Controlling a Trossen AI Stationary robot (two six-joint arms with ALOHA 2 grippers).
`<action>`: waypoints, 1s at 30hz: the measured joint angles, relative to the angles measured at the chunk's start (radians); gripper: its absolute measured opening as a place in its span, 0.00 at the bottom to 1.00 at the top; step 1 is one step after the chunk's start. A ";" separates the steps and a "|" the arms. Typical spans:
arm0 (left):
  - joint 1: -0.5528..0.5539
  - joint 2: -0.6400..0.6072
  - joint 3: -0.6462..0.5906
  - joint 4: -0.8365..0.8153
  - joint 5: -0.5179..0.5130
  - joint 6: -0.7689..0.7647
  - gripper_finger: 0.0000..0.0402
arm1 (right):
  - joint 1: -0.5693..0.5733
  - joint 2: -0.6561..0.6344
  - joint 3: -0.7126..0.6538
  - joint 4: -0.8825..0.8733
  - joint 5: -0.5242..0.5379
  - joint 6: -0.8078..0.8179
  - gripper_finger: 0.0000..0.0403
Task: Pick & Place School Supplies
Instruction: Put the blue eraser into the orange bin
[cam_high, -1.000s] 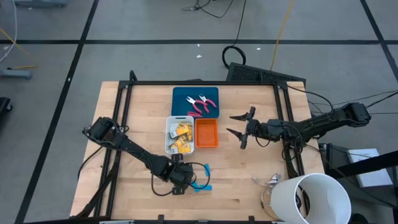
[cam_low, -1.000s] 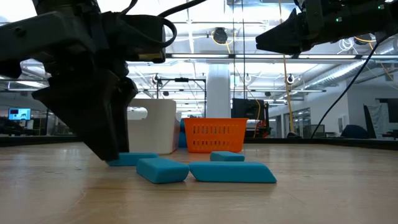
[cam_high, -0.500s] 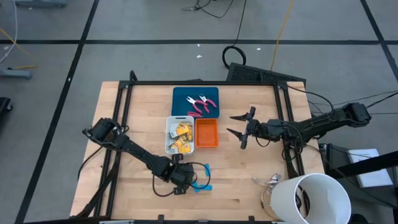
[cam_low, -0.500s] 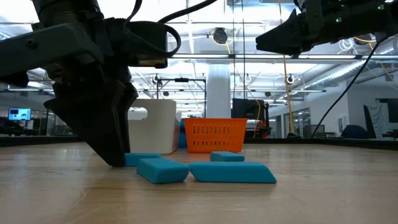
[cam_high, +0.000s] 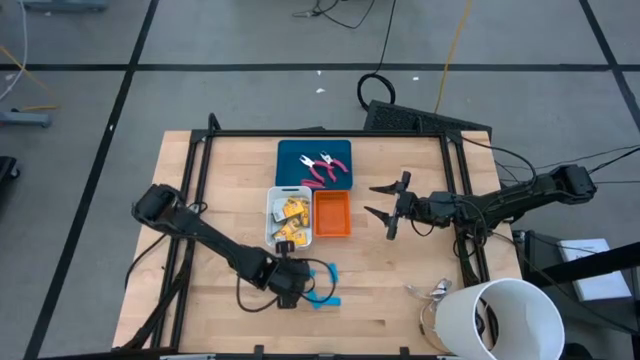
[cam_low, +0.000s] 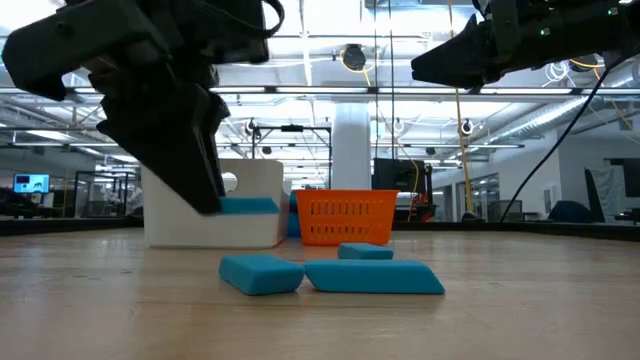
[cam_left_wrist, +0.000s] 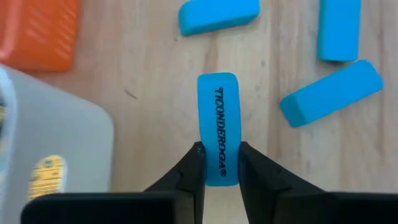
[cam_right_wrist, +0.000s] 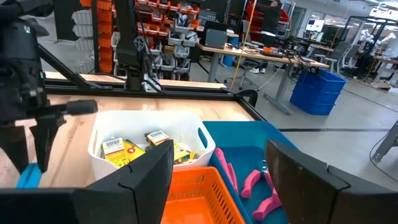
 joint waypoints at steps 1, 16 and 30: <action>-0.001 -0.010 0.000 -0.003 -0.011 0.016 0.19 | 0.000 0.000 0.000 0.000 0.000 0.000 0.61; 0.013 -0.130 0.001 0.053 -0.582 0.560 0.19 | -0.028 0.021 0.001 0.012 -0.061 0.416 0.61; 0.151 -0.130 0.002 0.281 -0.581 0.863 0.17 | -0.120 0.315 0.001 0.299 -0.237 0.615 0.61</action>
